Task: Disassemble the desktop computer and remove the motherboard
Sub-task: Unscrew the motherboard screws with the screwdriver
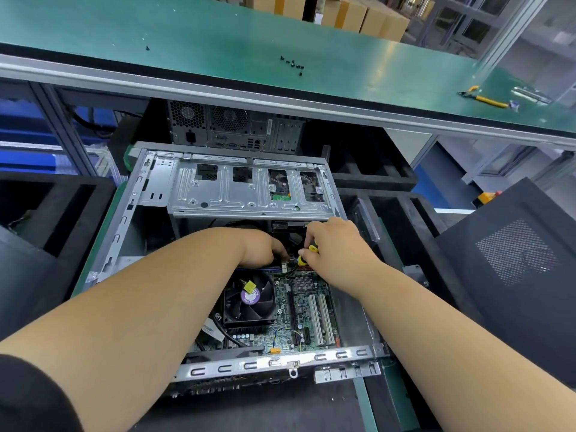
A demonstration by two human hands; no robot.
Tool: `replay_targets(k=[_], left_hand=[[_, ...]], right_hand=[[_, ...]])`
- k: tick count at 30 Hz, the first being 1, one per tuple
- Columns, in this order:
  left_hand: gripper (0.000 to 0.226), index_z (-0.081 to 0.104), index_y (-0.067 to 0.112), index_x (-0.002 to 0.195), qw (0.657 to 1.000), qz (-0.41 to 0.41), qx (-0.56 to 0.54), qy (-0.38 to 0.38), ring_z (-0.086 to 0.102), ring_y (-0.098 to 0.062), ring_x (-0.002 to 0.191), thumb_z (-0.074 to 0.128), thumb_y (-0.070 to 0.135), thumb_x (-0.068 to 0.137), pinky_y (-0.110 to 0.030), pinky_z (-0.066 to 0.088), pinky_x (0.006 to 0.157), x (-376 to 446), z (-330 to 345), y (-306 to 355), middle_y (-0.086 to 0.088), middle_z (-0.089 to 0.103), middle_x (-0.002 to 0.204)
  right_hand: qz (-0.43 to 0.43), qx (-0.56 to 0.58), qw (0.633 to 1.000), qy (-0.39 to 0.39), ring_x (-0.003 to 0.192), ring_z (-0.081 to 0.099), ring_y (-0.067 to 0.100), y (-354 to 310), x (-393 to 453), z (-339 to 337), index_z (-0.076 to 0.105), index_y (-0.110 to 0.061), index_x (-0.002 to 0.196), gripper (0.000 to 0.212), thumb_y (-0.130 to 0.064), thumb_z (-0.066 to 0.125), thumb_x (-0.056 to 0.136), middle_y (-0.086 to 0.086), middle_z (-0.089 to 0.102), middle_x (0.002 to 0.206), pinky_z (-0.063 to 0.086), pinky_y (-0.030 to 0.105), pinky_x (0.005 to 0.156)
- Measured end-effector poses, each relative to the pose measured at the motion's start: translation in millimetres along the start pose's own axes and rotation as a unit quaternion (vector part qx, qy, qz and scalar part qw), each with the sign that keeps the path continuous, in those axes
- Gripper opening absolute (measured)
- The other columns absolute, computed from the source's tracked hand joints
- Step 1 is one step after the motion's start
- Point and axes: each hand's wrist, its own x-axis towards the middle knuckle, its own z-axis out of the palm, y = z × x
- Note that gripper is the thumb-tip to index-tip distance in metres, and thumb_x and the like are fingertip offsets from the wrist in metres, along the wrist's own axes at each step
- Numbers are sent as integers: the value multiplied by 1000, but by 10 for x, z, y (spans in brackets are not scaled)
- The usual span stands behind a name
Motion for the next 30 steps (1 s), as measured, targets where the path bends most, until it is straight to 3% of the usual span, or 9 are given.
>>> replay_targets(k=[7, 12, 19, 22, 25, 30], left_hand=[[59, 50, 40, 135, 1000, 1, 2, -1, 48, -20, 122, 37, 4, 89, -23, 34, 88, -12, -9, 9, 2, 44, 147], [60, 49, 40, 135, 1000, 1, 2, -1, 48, -20, 121, 37, 5, 89, -24, 34, 87, -24, -11, 15, 1, 43, 147], [60, 50, 40, 135, 1000, -7, 9, -5, 50, -20, 120, 37, 5, 88, -24, 37, 88, -38, -23, 29, 1, 46, 144], [59, 48, 39, 136, 1000, -10, 11, -8, 51, -19, 112, 37, 4, 89, -26, 38, 86, -40, -25, 27, 0, 47, 143], [59, 46, 40, 137, 1000, -14, 14, -12, 50, -19, 105, 36, 6, 90, -28, 39, 85, -32, -24, 11, -1, 49, 140], [68, 39, 46, 140, 1000, -10, 24, -15, 50, -21, 115, 35, 3, 87, -25, 36, 83, -16, -18, 13, 0, 42, 147]], right_hand=[[-3, 3, 1000, 5, 93, 49, 24, 2, 8, 5, 58, -25, 98, 20, -45, 57, 92, 3, 54, 95, 38, 35, 92], [-30, -8, 999, 13, 94, 49, 21, 5, 19, 3, 58, -24, 95, 18, -41, 59, 90, -4, 52, 83, 38, 36, 90], [-56, -10, 996, -61, 100, 52, 21, -35, 128, -90, 60, -30, 95, 11, -29, 64, 85, -11, 54, 81, 35, 37, 93], [-60, -19, 997, -48, 90, 55, 22, -36, 146, -94, 56, -27, 90, 11, -37, 60, 87, -9, 54, 77, 37, 37, 89], [-69, -57, 996, -13, 75, 51, 23, -29, 143, -79, 47, -21, 90, 32, -52, 48, 94, -1, 61, 79, 35, 35, 74], [-65, -31, 997, -28, 76, 51, 23, 1, 134, -98, 42, -21, 91, 24, -41, 55, 94, -4, 58, 75, 33, 32, 67]])
